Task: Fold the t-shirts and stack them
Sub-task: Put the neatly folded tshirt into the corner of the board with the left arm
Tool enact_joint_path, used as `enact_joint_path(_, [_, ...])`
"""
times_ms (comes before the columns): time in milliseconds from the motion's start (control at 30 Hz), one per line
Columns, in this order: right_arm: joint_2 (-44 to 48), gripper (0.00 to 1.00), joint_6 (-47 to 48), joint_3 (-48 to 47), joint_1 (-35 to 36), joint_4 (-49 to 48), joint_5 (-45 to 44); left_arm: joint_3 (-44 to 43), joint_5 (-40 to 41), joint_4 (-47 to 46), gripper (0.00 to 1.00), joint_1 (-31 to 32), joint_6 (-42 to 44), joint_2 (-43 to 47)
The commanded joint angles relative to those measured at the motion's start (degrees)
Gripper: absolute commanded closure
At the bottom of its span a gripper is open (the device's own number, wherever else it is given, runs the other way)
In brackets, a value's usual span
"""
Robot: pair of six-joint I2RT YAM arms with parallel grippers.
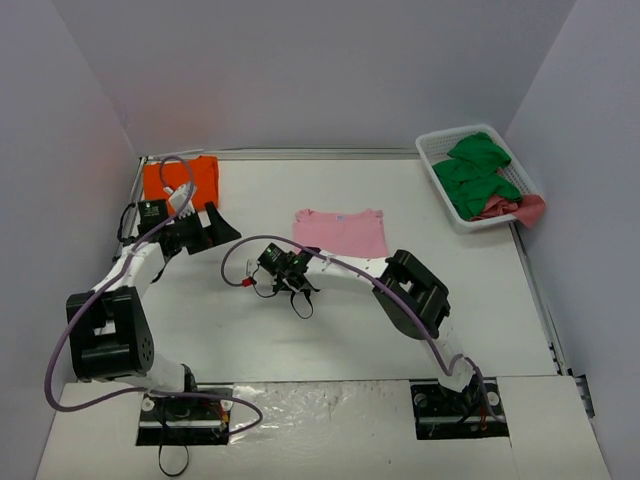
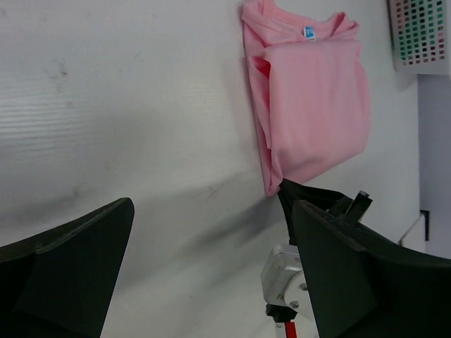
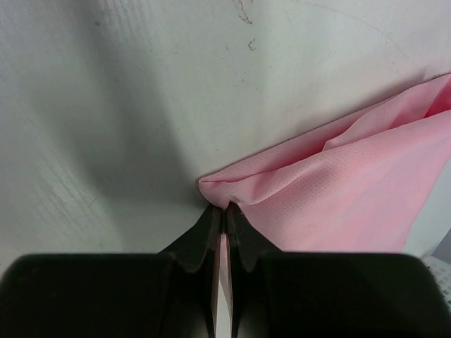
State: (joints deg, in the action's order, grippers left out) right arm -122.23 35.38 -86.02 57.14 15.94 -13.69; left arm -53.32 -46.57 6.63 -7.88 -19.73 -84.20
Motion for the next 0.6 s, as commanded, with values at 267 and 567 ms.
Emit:
enact_joint_path(267, [5.3,1.0,0.3,-5.4,0.3,7.1,-2.1,-1.2,-12.7,-21.9,0.06,9.5,-23.9,-14.0])
enact_joint_path(567, [6.4,1.0,0.6,-6.4,0.4,8.4,-3.2,-3.0,-13.7,-31.8,0.06,15.3,-32.6,-26.1])
